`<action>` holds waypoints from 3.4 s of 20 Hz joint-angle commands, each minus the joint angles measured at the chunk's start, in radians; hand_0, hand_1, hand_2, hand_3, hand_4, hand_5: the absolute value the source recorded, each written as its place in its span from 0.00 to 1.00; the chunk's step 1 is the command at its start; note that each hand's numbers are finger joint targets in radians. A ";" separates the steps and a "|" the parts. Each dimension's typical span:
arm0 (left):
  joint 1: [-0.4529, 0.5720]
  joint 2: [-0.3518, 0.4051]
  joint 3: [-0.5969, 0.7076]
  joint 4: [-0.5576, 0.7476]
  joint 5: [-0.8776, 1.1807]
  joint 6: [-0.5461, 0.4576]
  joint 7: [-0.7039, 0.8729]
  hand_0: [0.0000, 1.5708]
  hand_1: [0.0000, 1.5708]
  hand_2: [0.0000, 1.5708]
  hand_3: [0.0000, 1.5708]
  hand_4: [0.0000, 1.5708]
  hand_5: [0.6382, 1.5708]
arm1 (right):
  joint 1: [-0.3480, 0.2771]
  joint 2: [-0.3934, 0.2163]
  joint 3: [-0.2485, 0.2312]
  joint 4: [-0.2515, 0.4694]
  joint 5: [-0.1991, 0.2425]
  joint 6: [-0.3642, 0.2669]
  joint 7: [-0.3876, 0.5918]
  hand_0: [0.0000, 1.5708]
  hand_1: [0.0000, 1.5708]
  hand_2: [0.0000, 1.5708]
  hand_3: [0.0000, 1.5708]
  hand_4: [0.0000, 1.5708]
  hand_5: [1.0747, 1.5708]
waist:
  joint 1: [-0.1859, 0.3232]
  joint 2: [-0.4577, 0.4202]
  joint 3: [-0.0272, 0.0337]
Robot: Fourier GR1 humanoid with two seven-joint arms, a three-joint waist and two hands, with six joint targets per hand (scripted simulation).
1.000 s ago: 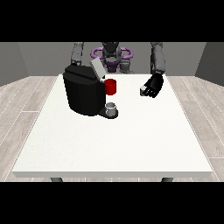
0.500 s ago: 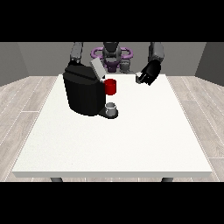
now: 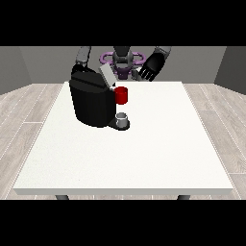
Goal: Insert the coffee pod into the coffee machine and close the lid
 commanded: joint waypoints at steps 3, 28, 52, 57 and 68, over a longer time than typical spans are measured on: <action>-0.158 0.053 0.111 0.018 0.069 -0.085 0.065 0.61 0.61 0.74 0.86 0.33 1.00 | -0.014 0.006 0.006 -0.022 0.000 0.000 -0.035 0.00 0.00 0.00 0.00 0.00 1.00 | -0.061 0.050 -0.0001; -0.366 0.080 0.154 0.086 0.031 -0.052 0.119 0.76 0.76 0.80 0.78 0.30 1.00 | -0.204 -0.037 -0.043 -0.059 -0.006 -0.021 0.048 0.00 0.00 0.00 0.00 0.12 1.00 | -0.146 0.248 -0.0001; -0.391 0.099 0.153 0.098 0.006 -0.042 0.044 0.77 0.77 0.79 0.76 0.23 1.00 | -0.197 -0.053 -0.077 -0.028 -0.027 -0.020 -0.012 0.00 0.00 0.00 0.00 0.00 1.00 | -0.130 0.266 0.0003; -0.403 0.121 0.154 0.103 -0.019 0.005 0.046 0.79 0.79 0.80 0.76 0.18 1.00 | -0.225 -0.076 -0.083 -0.036 -0.027 -0.007 0.021 0.00 0.00 0.00 0.00 0.09 1.00 | -0.140 0.280 0.0002; -0.384 0.162 0.113 0.136 -0.100 0.054 -0.005 0.72 0.72 0.73 0.64 0.00 1.00 | -0.214 -0.047 -0.061 -0.077 -0.010 -0.037 0.033 0.00 0.00 0.00 0.00 0.00 1.00 | -0.167 0.316 0.0001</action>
